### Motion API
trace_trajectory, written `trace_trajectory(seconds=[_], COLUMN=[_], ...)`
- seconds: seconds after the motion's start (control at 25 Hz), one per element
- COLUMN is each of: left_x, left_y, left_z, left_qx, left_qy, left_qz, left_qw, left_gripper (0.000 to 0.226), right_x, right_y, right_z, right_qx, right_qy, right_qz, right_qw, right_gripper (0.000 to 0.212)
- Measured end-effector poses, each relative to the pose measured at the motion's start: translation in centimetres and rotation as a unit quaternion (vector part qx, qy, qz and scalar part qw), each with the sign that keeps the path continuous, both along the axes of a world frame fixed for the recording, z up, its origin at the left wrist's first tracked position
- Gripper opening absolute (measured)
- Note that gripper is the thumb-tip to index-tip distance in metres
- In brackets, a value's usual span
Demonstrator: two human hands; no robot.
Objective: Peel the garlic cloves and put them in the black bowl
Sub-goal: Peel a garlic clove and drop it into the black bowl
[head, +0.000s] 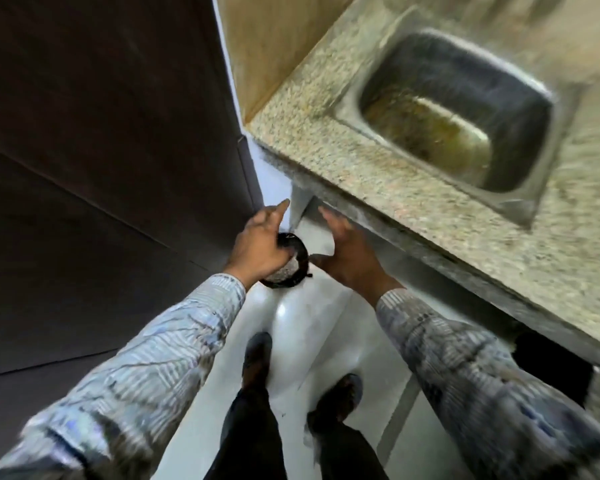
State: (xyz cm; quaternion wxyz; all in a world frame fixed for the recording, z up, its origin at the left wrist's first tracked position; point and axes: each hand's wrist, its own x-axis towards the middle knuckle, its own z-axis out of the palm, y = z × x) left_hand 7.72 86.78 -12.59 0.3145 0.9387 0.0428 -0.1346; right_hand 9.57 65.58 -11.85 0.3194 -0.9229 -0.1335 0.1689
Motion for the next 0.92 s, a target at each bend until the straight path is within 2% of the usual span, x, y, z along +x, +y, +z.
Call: trace_trajectory(seconds=[0.16, 0.28, 0.4, 0.64, 0.92], left_x=[-0.1, 0.9, 1.8, 0.6, -5.5], left_y=[-3.6, -6.9, -11.6, -22.8, -37.0], left_z=[11.7, 18.2, 22.9, 27.9, 27.9], left_qx=[0.012, -0.010, -0.007, -0.015, -0.047], left_qy=[-0.038, -0.097, -0.157, -0.217, -0.200], left_qz=[-0.113, -0.200, -0.295, -0.450, -0.586], left_qw=[0.993, 0.975, 0.942, 0.866, 0.784], left_gripper=[0.111, 0.111, 0.115, 0.115, 0.112], right_x=[-3.5, -5.9, -8.8, -16.5, -25.9], right_y=[-4.9, -8.5, -12.3, -18.9, -27.5], right_z=[12.9, 19.3, 23.8, 27.2, 26.4], right_qx=[0.022, -0.007, -0.051, -0.083, -0.079], right_qy=[-0.030, -0.079, -0.129, -0.160, -0.151], right_qz=[-0.093, -0.158, -0.230, -0.386, -0.521], right_qw=[0.995, 0.984, 0.963, 0.905, 0.836], right_gripper=[0.098, 0.101, 0.103, 0.098, 0.099])
